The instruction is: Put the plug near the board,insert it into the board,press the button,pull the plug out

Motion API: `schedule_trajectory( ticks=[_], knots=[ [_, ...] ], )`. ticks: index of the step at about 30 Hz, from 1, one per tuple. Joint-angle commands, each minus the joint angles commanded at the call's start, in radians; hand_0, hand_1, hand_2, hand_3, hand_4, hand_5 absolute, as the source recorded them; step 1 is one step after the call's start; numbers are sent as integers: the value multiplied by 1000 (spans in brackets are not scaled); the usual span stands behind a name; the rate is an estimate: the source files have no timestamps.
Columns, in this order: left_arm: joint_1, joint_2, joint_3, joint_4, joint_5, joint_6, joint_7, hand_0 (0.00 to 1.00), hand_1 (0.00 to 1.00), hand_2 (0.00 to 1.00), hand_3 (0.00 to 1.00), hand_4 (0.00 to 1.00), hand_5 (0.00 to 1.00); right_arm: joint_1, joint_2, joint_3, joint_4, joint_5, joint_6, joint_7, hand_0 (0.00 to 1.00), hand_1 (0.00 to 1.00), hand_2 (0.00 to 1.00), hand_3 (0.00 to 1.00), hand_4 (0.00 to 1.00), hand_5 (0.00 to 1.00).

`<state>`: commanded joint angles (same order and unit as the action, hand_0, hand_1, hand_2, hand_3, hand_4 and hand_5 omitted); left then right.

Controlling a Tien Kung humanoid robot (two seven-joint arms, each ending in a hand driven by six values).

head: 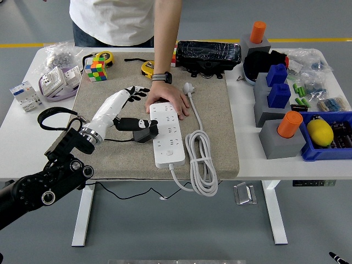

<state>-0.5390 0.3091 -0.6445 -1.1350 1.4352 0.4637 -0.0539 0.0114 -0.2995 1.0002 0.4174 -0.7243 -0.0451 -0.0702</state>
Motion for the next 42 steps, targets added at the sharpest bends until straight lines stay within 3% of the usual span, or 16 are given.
schedule_trajectory(
  ticks=[1, 2, 6, 7, 8, 12, 21, 42],
  knots=[
    [24, 7, -15, -26, 9, 6, 16, 676, 729, 735, 763, 998, 425, 0, 0, 0, -1, -1, 0, 0, 614, 670, 640, 572, 976, 585],
    [55, 20, -35, -62, 24, 9, 40, 695, 733, 726, 748, 922, 487, -1, 0, 1, -1, -1, 0, 0, 614, 670, 640, 572, 976, 585],
    [149, 48, -80, -161, 55, 4, 101, 695, 733, 726, 748, 922, 487, -5, 1, 5, 0, -4, 0, 0, 614, 670, 640, 572, 976, 585],
    [163, 55, -84, -178, 63, 0, 110, 695, 733, 726, 748, 922, 487, -5, 1, 5, 0, -5, 0, 0, 614, 670, 640, 572, 976, 585],
    [172, 61, -82, -191, 71, -5, 120, 770, 784, 763, 754, 845, 505, -5, 0, 5, 0, -5, 0, 0, 614, 669, 640, 572, 977, 585],
    [188, 77, -64, -220, 105, -35, 160, 770, 784, 763, 754, 845, 505, -1, -2, 7, 2, -6, 0, 0, 614, 669, 640, 572, 977, 585],
    [157, 78, -18, -213, 97, -92, 191, 804, 815, 791, 756, 797, 507, 5, -5, -1, 7, -5, 0, 0, 614, 669, 640, 572, 978, 585],
    [88, 31, 31, -189, 58, -127, 202, 797, 814, 784, 762, 791, 525, -2, -7, 3, 7, -4, 0, 0, 614, 668, 640, 573, 979, 586]
  ],
)
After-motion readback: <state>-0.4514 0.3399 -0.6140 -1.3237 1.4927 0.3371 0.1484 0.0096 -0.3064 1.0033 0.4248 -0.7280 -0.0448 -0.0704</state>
